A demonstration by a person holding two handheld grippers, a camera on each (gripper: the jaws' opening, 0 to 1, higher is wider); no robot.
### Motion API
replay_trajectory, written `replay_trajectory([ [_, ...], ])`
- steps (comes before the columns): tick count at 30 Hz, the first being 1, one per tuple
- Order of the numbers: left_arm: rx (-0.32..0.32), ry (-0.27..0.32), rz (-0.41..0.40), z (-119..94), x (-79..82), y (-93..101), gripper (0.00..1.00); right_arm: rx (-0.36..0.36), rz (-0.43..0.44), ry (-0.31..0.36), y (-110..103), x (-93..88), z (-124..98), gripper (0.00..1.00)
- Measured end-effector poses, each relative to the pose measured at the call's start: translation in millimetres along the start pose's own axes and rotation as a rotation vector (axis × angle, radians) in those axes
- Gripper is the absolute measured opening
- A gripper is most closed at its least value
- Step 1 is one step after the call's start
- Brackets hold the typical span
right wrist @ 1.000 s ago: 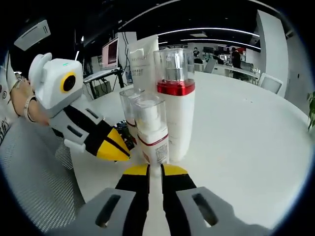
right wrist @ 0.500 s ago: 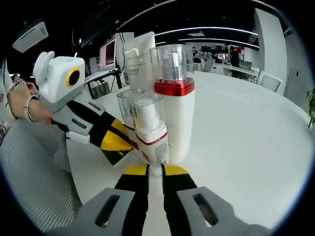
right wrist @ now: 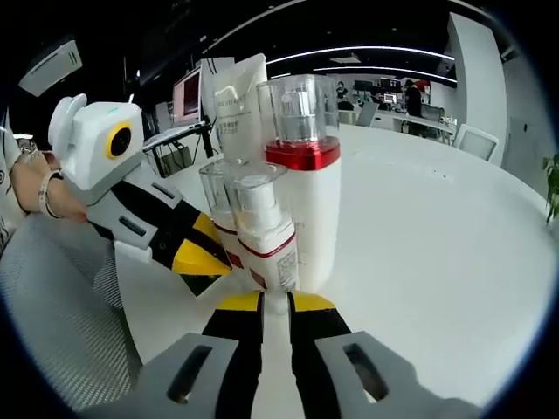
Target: Arrange the skincare products in the storage area until every visible bottle or jar stands upright without overlapping.
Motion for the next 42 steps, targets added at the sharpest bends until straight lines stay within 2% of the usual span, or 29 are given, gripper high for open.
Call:
replay_trajectory([
  [6,-0.006,-0.003,0.011,-1.1,0.2,1.0,0.07,0.001,-0.023,-0.007,-0.1,1.9,-0.7,0.12],
  [10,-0.007,-0.004,0.017,-4.4,0.6,0.0,0.07,0.006,-0.030,-0.012,-2.4,4.2,-5.1,0.17],
  [19,-0.010,-0.018,0.037,-26.8,-0.9,-2.4,0.11,-0.001,-0.082,-0.026,-13.9,19.0,-16.9,0.27],
  [27,0.028,-0.020,0.045,-58.9,2.6,-12.6,0.21,-0.035,-0.101,-0.014,-17.3,40.3,-25.7,0.44],
  [34,0.076,-0.007,0.002,-84.5,-1.5,-28.3,0.29,-0.046,-0.109,-0.006,-24.0,56.6,-33.5,0.59],
  [42,0.098,-0.019,-0.031,-106.1,-5.6,-40.9,0.44,-0.051,-0.141,-0.034,-34.5,69.3,-35.2,0.74],
])
Point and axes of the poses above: the point that each gripper's makers call its tool centre point, and the gripper's own axes: z roughly forward along the fingers, y roughly to its right, x roughly out of its top, the point moved 4 cm from there along -z, roughly backward along the fingers, and after that the axes turned 11 degrees about -z, right-handed, at the moved point
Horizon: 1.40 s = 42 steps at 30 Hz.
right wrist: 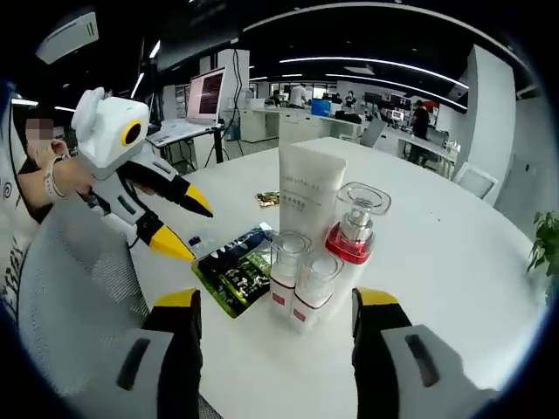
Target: Arrange the skincare products in the storage area until every visible bottle or jar stands upright without overlapping.
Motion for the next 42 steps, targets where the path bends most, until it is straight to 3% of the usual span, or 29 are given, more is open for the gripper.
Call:
replay_trajectory([
  [8,-0.027,0.016,-0.044,-28.4,1.2,-6.8,0.67,-0.015,0.010,-0.003,-6.4,12.3,-5.4,0.85],
  [13,-0.019,-0.001,-0.064,-44.5,-5.9,-14.5,0.82,-0.012,0.000,-0.010,-12.7,17.5,-6.9,0.92],
  [20,0.003,-0.016,-0.075,-54.0,-11.8,-18.9,0.93,-0.019,-0.024,-0.008,-16.6,26.3,-11.2,0.99],
  [23,0.010,-0.015,-0.087,-67.6,-16.9,-24.4,0.98,-0.022,-0.047,-0.008,-19.9,29.8,-13.4,0.99],
  [42,0.021,0.026,-0.117,-84.1,-18.7,-31.3,0.99,0.001,-0.105,-0.021,-40.4,39.9,-17.5,1.00],
])
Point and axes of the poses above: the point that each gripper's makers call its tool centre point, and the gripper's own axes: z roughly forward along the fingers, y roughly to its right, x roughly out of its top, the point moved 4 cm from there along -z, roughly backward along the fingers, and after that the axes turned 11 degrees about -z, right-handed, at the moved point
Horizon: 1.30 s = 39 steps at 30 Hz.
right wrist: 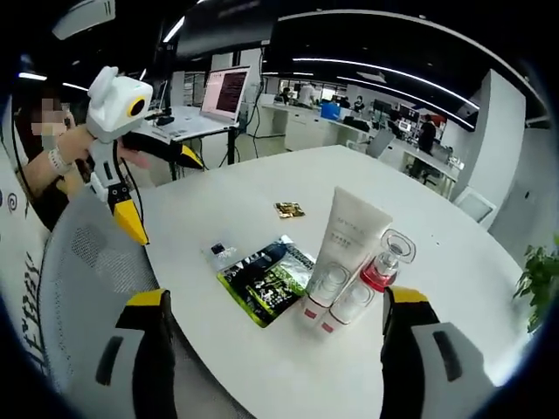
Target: Arrange the skincare products in the storage area until every visible bottle or jar stands upright without overlapping.
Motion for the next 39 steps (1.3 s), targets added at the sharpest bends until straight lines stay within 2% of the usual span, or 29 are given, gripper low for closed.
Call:
replay_trajectory([
  [6,0.000,-0.002,0.004,0.5,-1.8,-3.1,0.99,-0.008,-0.006,0.005,-2.7,5.9,3.0,1.00],
  [15,-0.033,-0.024,0.005,3.4,-4.3,-9.5,0.99,0.036,-0.010,0.011,-16.2,16.7,13.9,1.00],
  [19,-0.034,-0.034,0.009,8.2,-3.8,-17.9,0.99,0.048,0.009,0.010,-22.0,19.9,20.1,0.99],
  [25,-0.039,-0.052,0.018,15.8,-4.6,-30.9,0.99,0.060,0.018,0.031,-26.6,29.0,30.5,0.89],
  [39,-0.031,-0.057,0.024,46.9,6.6,-68.3,0.99,0.156,0.017,0.021,-34.2,32.4,64.8,0.81],
])
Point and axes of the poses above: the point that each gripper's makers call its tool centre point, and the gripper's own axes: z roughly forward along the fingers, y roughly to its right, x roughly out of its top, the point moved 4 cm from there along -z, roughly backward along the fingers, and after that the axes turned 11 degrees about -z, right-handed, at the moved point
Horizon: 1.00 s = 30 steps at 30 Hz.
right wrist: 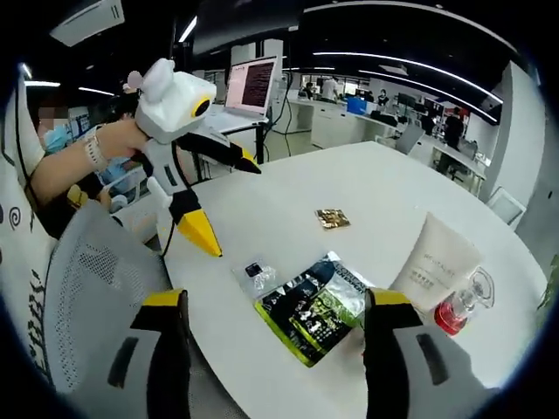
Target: Arrange the skincare products in the storage area until every visible bottle or jar stands upright without overlapping.
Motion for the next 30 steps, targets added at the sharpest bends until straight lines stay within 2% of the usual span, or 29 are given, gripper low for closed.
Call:
replay_trajectory([
  [3,0.010,0.007,0.006,8.9,6.3,-8.1,0.98,0.008,-0.003,0.006,1.8,1.1,6.7,0.79],
  [7,0.034,0.024,-0.003,27.2,16.8,-24.6,0.90,0.029,0.000,-0.002,1.7,-1.0,13.6,0.76],
  [9,0.043,0.017,-0.018,35.6,18.8,-31.8,0.87,0.031,0.002,-0.001,1.9,-1.7,15.2,0.76],
  [13,0.056,-0.015,-0.044,57.3,20.1,-44.4,0.88,0.033,0.013,-0.009,4.0,-6.0,19.2,0.74],
  [19,0.097,-0.021,-0.086,75.7,24.3,-61.4,0.80,0.039,0.031,-0.013,4.6,-10.3,23.2,0.73],
  [23,0.114,-0.036,-0.097,87.4,28.2,-69.7,0.79,0.042,0.044,-0.016,5.1,-12.8,24.7,0.72],
  [26,0.119,-0.033,-0.096,96.4,33.7,-76.0,0.74,0.038,0.058,-0.012,6.8,-13.9,25.1,0.71],
  [30,0.116,-0.047,-0.116,107.5,38.5,-81.7,0.73,0.034,0.064,-0.016,7.3,-14.7,24.6,0.70],
])
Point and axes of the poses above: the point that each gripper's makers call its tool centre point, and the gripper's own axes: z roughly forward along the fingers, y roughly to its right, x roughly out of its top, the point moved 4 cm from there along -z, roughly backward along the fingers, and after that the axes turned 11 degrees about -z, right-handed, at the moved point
